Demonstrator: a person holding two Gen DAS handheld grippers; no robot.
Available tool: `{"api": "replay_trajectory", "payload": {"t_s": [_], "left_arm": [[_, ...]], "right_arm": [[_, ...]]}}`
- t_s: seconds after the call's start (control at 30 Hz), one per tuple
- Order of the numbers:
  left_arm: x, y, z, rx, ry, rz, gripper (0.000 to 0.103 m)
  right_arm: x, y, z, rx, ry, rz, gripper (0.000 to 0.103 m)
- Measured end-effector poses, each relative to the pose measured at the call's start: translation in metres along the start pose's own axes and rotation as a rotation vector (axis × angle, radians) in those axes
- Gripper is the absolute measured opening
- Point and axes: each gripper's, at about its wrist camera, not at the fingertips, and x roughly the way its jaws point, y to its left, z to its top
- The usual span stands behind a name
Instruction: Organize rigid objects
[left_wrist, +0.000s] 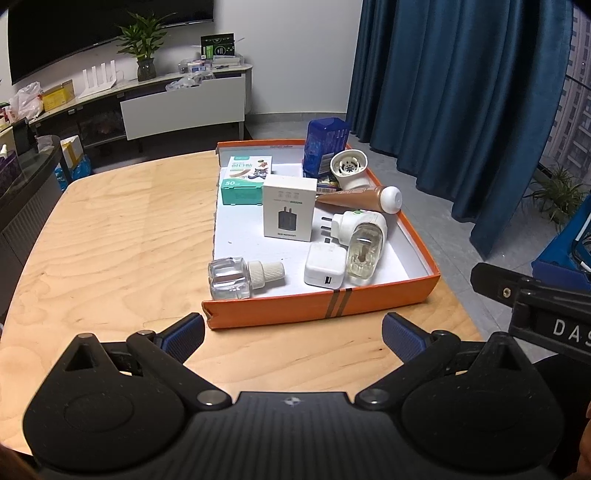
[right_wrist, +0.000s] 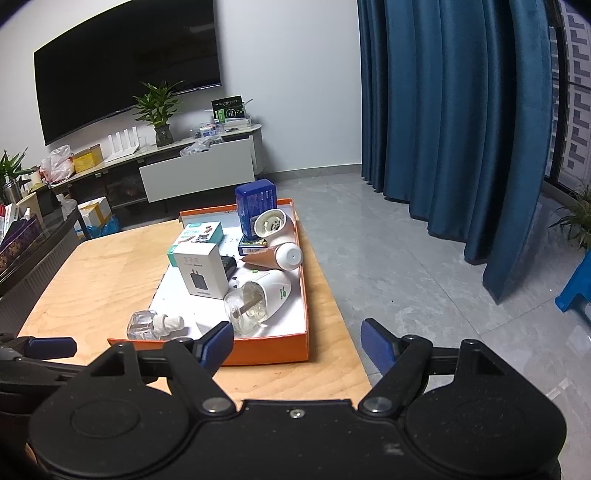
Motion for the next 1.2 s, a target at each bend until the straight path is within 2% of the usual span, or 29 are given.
{"api": "replay_trajectory", "payload": {"t_s": [0.3,1.2], "left_arm": [[0.002,0.006,0.001,-0.019,-0.010,0.014,0.103],[0.001,0.009,0.000,-0.024,-0.031,0.034,0.103]], "right_arm": [[0.003,-0.002,0.000,-0.016,0.009,-0.034,0.090],[0.009,0.009,-0.005,-0.054,0.037,-0.011,0.090]]}}
